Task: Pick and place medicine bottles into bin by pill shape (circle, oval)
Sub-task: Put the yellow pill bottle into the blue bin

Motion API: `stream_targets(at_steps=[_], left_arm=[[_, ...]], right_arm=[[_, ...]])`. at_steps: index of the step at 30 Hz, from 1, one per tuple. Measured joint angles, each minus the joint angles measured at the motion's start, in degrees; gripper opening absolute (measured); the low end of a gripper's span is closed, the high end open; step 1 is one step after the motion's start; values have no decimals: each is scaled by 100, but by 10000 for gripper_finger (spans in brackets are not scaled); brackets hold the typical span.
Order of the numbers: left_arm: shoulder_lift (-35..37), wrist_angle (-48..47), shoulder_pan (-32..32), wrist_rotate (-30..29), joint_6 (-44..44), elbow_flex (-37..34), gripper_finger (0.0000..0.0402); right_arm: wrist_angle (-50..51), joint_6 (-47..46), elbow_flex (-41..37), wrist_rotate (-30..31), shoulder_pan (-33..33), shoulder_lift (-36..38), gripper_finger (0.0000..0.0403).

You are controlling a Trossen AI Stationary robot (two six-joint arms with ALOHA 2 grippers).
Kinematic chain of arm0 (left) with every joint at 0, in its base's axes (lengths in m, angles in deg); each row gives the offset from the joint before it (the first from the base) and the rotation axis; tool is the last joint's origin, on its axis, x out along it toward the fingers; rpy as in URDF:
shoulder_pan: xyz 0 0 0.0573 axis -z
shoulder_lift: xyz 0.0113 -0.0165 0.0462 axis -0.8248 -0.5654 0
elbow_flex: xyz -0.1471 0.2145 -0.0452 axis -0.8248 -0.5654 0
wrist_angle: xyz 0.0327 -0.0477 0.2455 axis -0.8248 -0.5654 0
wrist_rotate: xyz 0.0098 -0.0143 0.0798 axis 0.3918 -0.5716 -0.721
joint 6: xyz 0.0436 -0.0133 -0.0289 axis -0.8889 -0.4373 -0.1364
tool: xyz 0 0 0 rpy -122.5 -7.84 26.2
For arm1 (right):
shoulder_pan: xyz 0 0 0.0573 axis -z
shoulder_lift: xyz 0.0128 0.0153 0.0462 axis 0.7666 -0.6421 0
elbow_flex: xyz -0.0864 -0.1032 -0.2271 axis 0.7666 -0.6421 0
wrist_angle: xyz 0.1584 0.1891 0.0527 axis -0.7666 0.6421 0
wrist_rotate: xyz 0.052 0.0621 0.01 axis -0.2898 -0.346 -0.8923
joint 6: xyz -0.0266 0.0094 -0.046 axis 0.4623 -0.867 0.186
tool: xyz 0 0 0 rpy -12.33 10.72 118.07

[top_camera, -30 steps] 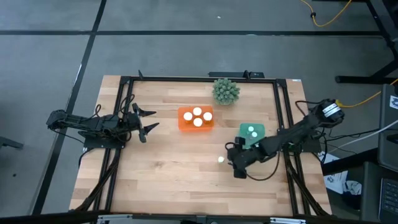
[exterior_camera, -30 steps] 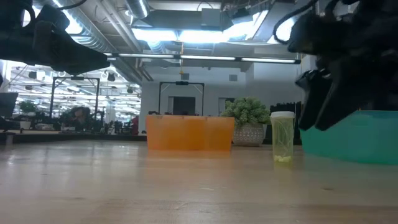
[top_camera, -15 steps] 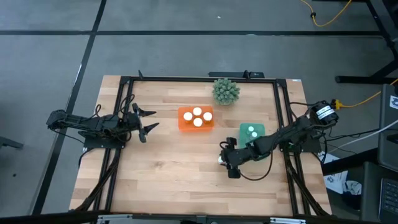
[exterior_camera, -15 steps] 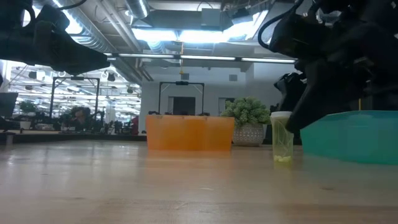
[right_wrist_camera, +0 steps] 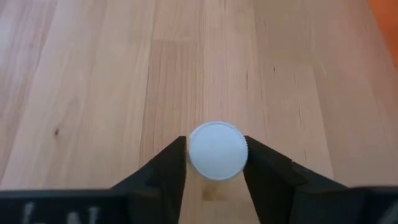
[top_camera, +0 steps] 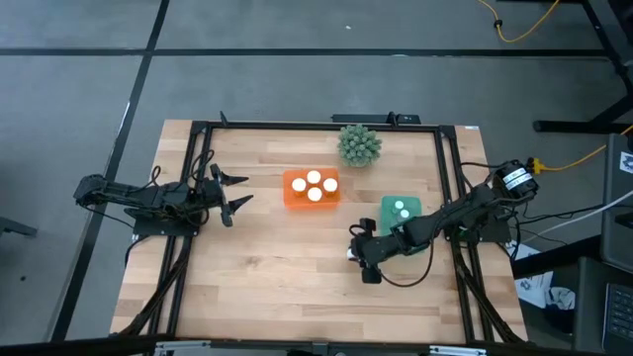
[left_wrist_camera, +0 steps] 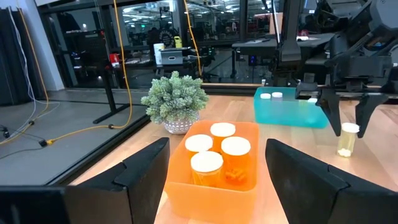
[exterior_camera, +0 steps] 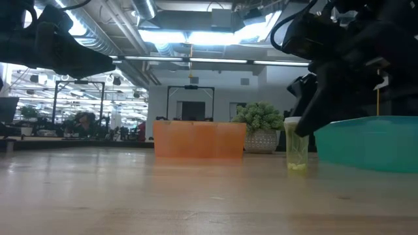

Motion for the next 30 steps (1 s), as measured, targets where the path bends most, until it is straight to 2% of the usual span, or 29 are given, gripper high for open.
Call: stream_targets(at_steps=[6, 13, 17, 24, 30], left_arm=[[-1, 0, 0, 0, 0, -1, 257], [0, 0, 0, 0, 0, -1, 257], [0, 0, 0, 0, 0, 0, 257], [1, 0, 0, 0, 0, 0, 257], [1, 0, 0, 0, 0, -1, 257]], right_arm=[[-13, -162, 0, 2, 0, 10, 108], [225, -165, -2, -91, -24, 638, 105], [1109, -359, 0, 564, -63, 1379, 114], [3178, -1575, 0, 1795, -373, 2767, 105], [4319, -2602, 0, 2476, -856, 3338, 112]])
